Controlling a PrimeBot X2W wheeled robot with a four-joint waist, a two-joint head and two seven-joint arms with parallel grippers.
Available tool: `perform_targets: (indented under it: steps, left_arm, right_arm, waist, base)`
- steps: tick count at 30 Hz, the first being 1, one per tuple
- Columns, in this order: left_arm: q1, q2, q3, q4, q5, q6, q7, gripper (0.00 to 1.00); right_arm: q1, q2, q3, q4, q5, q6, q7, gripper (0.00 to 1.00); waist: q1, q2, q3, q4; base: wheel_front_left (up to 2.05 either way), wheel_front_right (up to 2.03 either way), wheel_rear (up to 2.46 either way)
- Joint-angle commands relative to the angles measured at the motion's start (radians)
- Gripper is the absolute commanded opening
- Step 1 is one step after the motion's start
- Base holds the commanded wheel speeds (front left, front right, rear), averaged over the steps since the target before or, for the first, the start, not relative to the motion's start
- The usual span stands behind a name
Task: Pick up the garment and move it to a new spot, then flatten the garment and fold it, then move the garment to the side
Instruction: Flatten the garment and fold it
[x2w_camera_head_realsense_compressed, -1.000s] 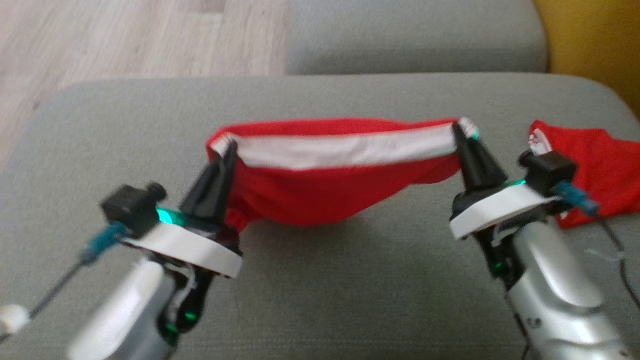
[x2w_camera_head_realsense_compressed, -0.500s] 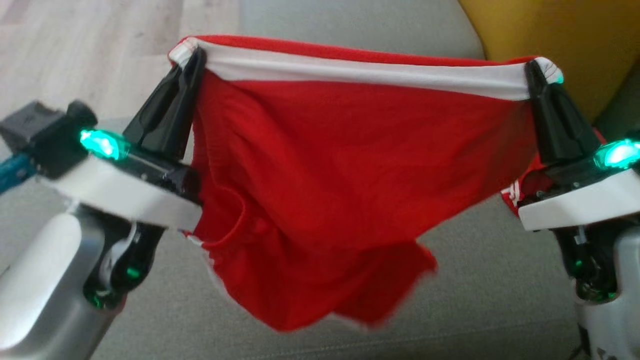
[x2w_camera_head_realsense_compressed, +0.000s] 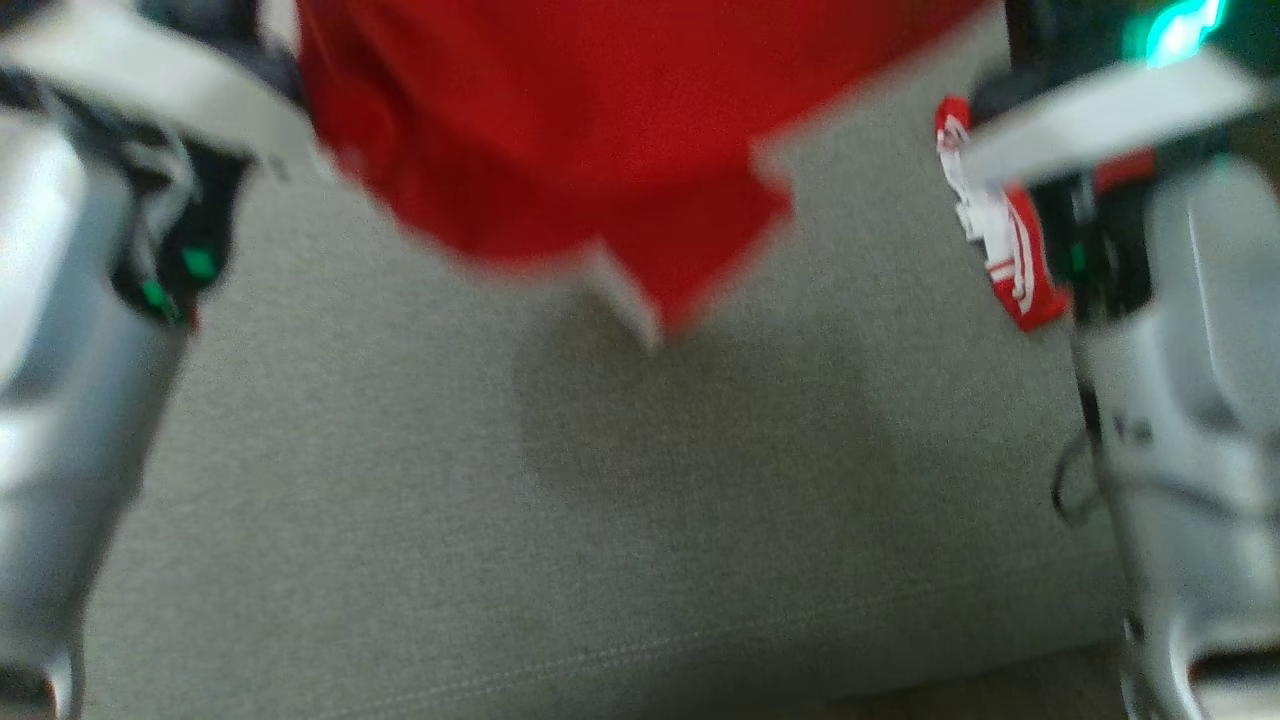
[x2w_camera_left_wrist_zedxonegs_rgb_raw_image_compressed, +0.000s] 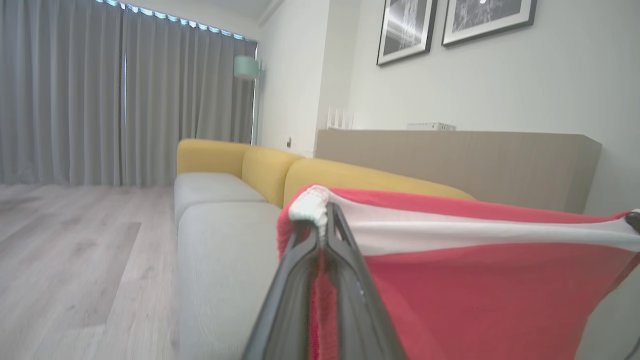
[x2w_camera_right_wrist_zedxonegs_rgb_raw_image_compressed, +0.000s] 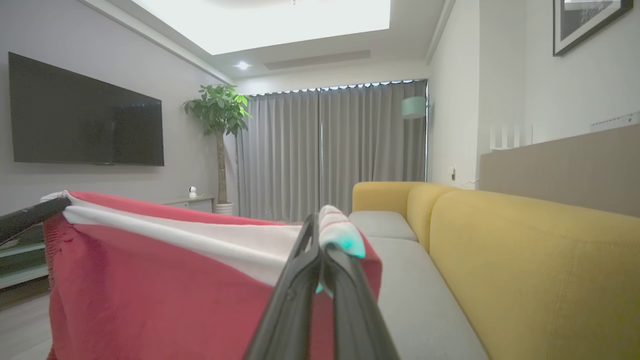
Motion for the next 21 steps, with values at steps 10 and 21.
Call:
perform_targets:
  steps: [10, 21]
  left_arm:
    - [-0.149, -0.04, 0.041, 0.192, 0.033, -0.082, -0.16, 0.0]
    - [0.349, -0.069, -0.071, 0.0, -0.027, -0.09, -0.284, 0.0]
  right_arm:
    - [-0.191, 0.068, 0.091, 0.271, -0.036, 0.007, -0.197, 0.0]
    - [0.208, 0.03, 0.115, 0.266, 0.02, 0.007, -0.295, 0.0]
  waist:
    - [-0.0004, 0.0, 0.14, -0.004]
    - [-0.0004, 0.0, 0.036, 0.065]
  base:
    - [0.0, 0.0, 0.0]
    - [0.0, 0.0, 0.0]
